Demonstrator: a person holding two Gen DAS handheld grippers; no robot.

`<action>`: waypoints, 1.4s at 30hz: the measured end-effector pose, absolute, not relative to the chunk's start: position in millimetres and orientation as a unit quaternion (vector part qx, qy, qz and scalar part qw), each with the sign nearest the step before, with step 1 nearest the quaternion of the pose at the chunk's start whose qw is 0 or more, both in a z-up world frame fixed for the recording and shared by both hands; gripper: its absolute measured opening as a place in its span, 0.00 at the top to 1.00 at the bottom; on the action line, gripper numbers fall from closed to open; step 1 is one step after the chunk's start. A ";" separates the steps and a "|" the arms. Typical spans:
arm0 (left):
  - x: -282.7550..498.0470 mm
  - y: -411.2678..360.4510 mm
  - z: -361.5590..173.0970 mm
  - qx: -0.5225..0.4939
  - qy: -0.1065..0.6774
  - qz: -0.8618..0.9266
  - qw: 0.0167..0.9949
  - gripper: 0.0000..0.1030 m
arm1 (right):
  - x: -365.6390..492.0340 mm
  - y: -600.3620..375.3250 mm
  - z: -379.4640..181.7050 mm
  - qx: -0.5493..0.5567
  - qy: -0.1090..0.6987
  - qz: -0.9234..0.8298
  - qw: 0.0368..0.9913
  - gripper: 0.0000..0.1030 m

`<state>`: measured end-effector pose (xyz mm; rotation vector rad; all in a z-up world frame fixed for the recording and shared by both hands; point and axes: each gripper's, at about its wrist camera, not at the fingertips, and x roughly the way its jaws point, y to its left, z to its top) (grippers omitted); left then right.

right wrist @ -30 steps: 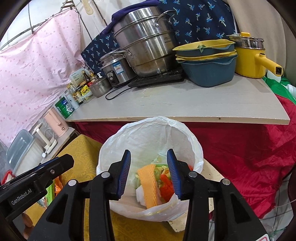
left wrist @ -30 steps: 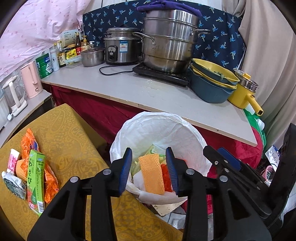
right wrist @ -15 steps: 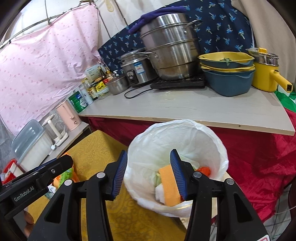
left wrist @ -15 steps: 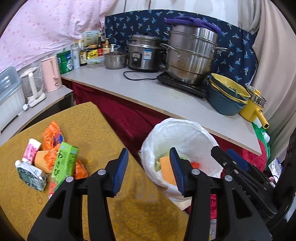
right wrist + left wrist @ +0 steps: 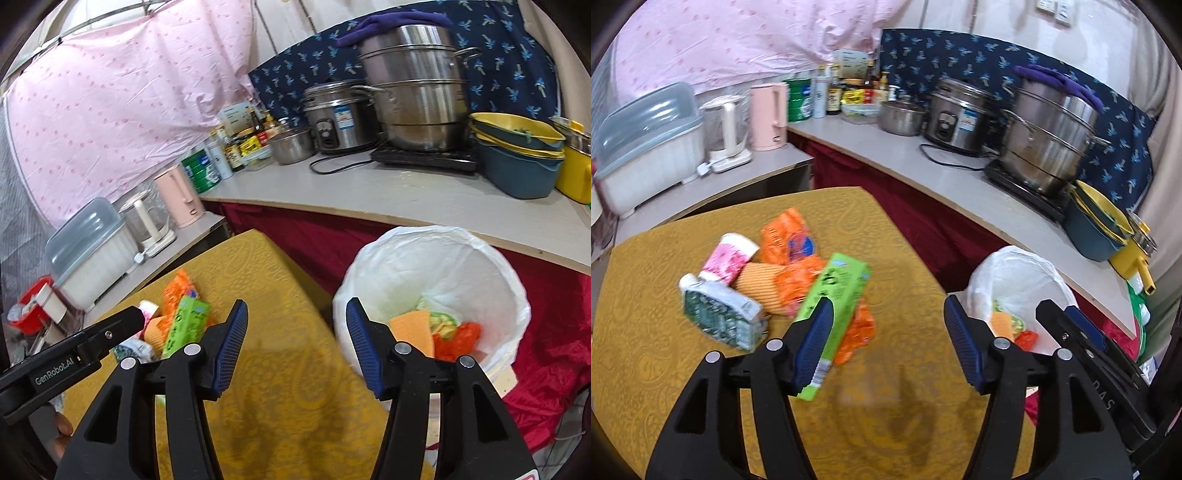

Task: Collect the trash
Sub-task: 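Move both open tools back over the trash on the table, then close the right tool on the green wasabi box and lift it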

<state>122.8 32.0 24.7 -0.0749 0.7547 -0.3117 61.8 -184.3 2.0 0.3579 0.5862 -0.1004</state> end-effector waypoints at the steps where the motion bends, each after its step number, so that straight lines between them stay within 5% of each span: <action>1: 122.9 41.6 22.2 -0.039 0.369 -0.143 0.917 0.41 | 63.9 -176.0 0.6 0.173 0.291 -0.043 0.940 0.47; 21: 116.8 173.1 -36.7 -0.071 0.418 -0.041 0.905 0.36 | 95.8 -63.6 -54.1 0.150 0.376 0.045 0.913 0.47; 42: 136.3 179.4 -66.5 -0.060 0.439 -0.046 0.895 0.36 | 145.5 -23.5 -108.1 0.165 0.432 0.090 0.882 0.48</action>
